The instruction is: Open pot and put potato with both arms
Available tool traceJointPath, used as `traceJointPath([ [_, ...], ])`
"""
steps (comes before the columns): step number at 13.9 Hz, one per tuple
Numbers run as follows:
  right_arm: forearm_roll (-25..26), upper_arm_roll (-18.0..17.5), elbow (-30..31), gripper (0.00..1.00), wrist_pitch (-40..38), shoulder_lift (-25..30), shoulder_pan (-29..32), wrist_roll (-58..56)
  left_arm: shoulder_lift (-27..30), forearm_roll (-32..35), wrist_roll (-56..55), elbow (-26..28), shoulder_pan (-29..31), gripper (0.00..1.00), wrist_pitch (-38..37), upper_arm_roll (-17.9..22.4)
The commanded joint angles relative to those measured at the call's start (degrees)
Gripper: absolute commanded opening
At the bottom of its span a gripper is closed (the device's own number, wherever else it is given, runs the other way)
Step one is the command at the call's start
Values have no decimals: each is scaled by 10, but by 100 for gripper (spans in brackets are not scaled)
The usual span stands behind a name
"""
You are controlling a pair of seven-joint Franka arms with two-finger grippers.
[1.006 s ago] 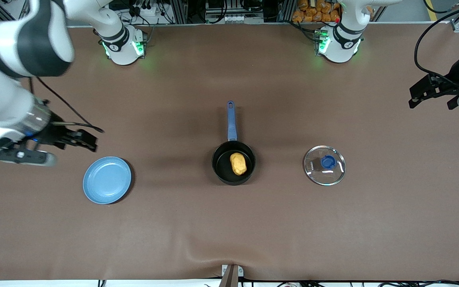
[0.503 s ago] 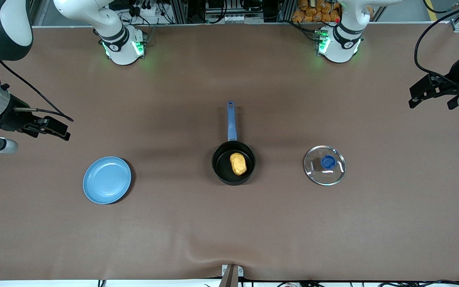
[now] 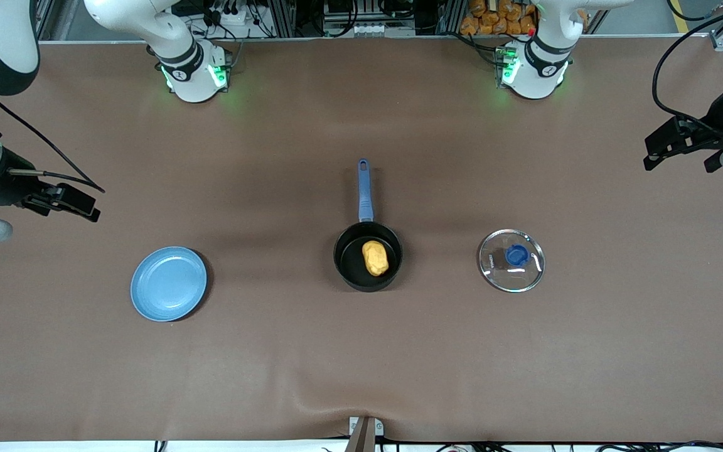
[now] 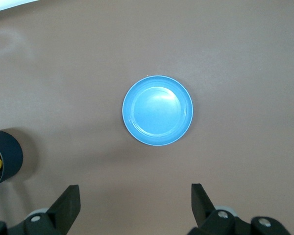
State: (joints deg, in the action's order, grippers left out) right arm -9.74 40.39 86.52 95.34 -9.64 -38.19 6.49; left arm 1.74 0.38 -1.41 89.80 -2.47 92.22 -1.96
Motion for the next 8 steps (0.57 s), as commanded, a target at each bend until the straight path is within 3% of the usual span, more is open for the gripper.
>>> traceJointPath([
  [1, 9, -38, 6, 100, 0, 16, 34, 5, -4, 0, -2, -15, -2, 100, -8, -1],
  [6, 32, -303, 2, 100, 0, 17, 286, 7, -4, -1, -2, -15, -2, 100, -8, -1],
  [7, 41, -338, 2, 100, 2, 22, 315, 9, -4, -1, -2, -15, -2, 100, -8, -1],
  [8, 42, -342, 2, 100, 2, 22, 319, 9, -4, -1, -2, -15, -2, 100, -8, -1],
])
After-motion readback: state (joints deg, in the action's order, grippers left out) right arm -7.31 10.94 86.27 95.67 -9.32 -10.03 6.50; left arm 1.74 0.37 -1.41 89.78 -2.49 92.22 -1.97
